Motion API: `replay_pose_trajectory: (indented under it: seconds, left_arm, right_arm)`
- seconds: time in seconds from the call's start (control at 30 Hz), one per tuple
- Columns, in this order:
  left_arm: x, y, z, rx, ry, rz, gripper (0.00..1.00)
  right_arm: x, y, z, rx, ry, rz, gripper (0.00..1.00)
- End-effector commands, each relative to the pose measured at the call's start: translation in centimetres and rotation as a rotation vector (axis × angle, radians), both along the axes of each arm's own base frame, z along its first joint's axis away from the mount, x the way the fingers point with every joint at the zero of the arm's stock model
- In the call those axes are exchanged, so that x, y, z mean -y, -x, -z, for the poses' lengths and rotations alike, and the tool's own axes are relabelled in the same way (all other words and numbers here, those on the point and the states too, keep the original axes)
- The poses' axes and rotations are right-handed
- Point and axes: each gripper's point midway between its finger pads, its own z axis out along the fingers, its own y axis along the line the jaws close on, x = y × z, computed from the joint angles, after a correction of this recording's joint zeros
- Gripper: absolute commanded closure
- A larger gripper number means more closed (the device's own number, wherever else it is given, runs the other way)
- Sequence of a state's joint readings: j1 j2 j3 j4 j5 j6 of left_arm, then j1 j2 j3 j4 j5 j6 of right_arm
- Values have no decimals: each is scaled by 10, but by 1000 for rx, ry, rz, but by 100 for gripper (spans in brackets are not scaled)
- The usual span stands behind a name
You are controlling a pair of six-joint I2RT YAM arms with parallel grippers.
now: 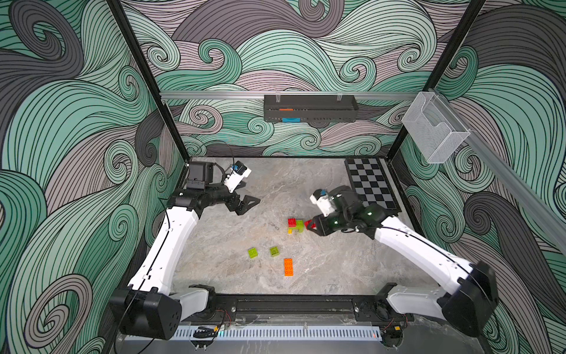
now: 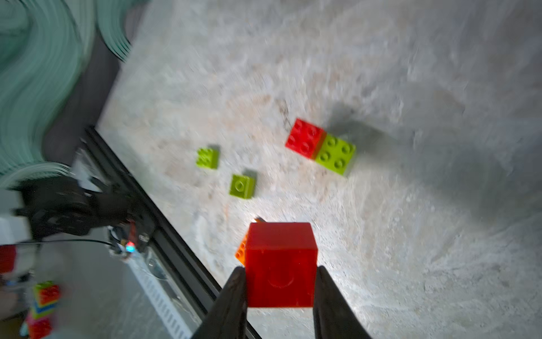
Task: Assemble a giraffe with lego
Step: Pick up the lego brick from the center of the board.
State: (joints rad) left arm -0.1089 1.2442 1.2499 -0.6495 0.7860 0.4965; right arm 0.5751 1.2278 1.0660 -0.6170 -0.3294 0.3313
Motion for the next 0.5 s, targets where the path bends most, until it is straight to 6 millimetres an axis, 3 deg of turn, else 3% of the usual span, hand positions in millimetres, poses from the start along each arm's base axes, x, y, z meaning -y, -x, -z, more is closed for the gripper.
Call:
replay_pose_trajectory:
  seconds: [0.0,0.13,0.3,0.47]
  left_arm:
    - [38,-2,-51,160,166,220,1]
    - [74,-2,-71,224,207,354,1]
    - [110,6,-74,212,233,475,1]
    - [126,21,-67,197,224,559,2]
  right_arm:
    - [-15,3,-58,-110,-357,-8,63]
    - [-11,-24,-108,-144,-730,82,63]
    - [-18,-33,-142,-195,-945,55,63]
    - [-15,-41,-162,-227,-1124,65,62]
